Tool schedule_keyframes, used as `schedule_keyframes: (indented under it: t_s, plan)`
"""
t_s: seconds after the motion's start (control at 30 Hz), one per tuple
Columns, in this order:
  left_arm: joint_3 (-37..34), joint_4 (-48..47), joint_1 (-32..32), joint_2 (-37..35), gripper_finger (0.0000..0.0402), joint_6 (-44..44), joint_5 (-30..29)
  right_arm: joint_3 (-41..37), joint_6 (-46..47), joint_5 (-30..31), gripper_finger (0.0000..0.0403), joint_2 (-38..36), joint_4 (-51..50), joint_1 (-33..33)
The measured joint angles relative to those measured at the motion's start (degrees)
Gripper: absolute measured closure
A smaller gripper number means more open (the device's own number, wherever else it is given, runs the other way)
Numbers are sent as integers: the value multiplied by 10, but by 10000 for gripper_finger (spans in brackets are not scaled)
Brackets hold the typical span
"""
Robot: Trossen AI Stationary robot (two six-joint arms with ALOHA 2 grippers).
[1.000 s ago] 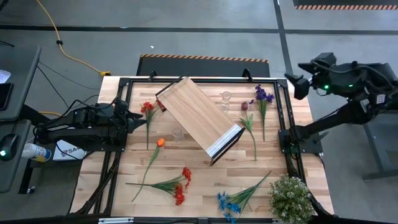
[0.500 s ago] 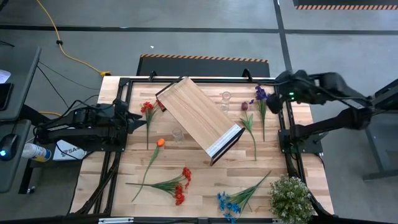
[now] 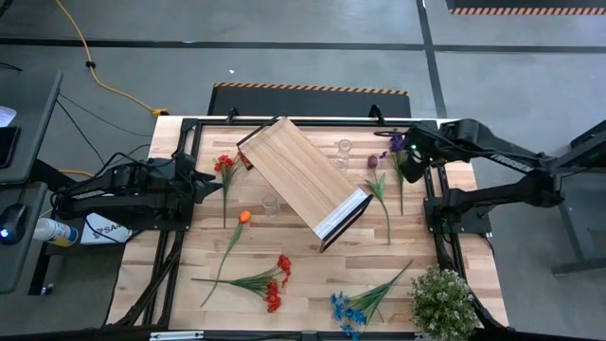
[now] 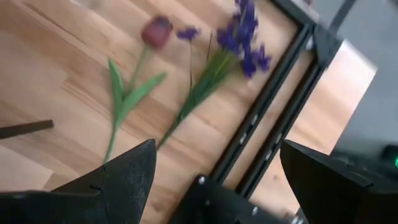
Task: Pick and place flowers into a vace then onto a shelf
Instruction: Put the violet flowers into the top transparent vase
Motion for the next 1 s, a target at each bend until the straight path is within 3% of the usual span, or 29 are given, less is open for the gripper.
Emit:
schedule_keyframes:
  t_s: [0.27,0.47,0.73,1.0]
  plan:
    - [0,-3,0,0,69,0,-10,-92,72,-71,73,0,22,-16]
    - [0,-21,0,0,69,0,-11,-167,98,-111,73,0,114,-16]
    - [0,-26,0,0,69,0,-11,-251,169,-96,73,0,256,-16]
    - [0,-26,0,0,69,0,-11,-320,290,-67,73,0,305,-16]
